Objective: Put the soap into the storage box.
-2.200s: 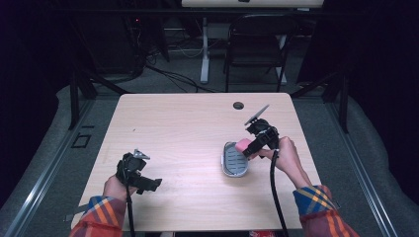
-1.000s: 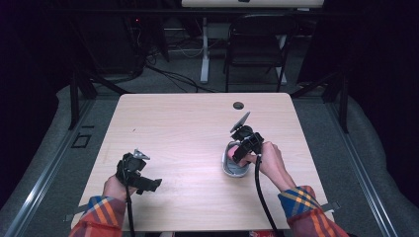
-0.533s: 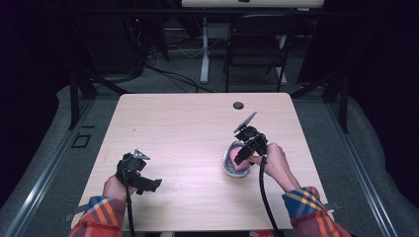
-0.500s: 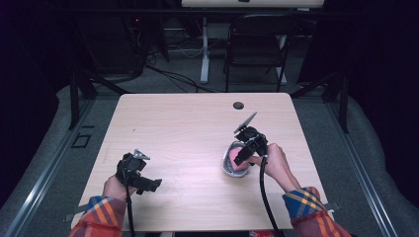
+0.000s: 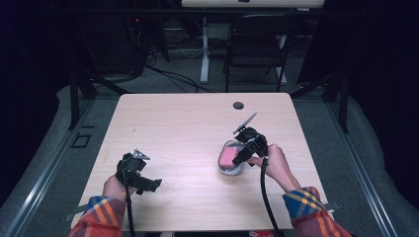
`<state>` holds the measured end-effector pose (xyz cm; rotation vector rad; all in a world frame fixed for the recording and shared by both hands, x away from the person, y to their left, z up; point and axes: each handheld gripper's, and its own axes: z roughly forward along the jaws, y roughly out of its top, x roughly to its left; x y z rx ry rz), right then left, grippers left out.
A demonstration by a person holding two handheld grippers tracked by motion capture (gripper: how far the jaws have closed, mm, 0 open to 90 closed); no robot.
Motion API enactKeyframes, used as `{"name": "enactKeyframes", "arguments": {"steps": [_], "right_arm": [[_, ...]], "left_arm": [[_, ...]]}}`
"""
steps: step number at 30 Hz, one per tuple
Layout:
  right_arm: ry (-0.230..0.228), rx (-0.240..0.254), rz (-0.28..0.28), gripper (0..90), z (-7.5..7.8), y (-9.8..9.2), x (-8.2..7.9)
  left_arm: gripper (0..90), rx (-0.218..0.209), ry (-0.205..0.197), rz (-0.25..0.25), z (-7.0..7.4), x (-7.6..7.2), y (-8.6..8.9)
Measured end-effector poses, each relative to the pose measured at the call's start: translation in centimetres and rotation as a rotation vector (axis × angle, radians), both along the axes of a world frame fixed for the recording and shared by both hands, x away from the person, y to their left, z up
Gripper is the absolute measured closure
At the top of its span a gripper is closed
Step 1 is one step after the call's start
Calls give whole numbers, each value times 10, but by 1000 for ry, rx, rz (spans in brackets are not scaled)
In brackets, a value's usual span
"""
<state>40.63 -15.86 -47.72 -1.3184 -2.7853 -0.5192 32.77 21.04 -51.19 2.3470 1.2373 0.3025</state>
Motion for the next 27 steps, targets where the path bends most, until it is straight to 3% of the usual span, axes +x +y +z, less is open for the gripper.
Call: {"name": "enactKeyframes", "arguments": {"steps": [8,9,16,27], "right_arm": [[-45,20,1,360,10,-10,-6],[-71,32,-2,328,14,-15,-9],[-111,24,24,265,22,-30,-18],[-163,2,-19,157,25,-66,-37]], "left_arm": [[1,-1,0,1,0,0,0],[1,-1,1,2,0,0,0],[1,0,-1,3,0,0,0],[1,3,-6,7,0,0,0]]}}
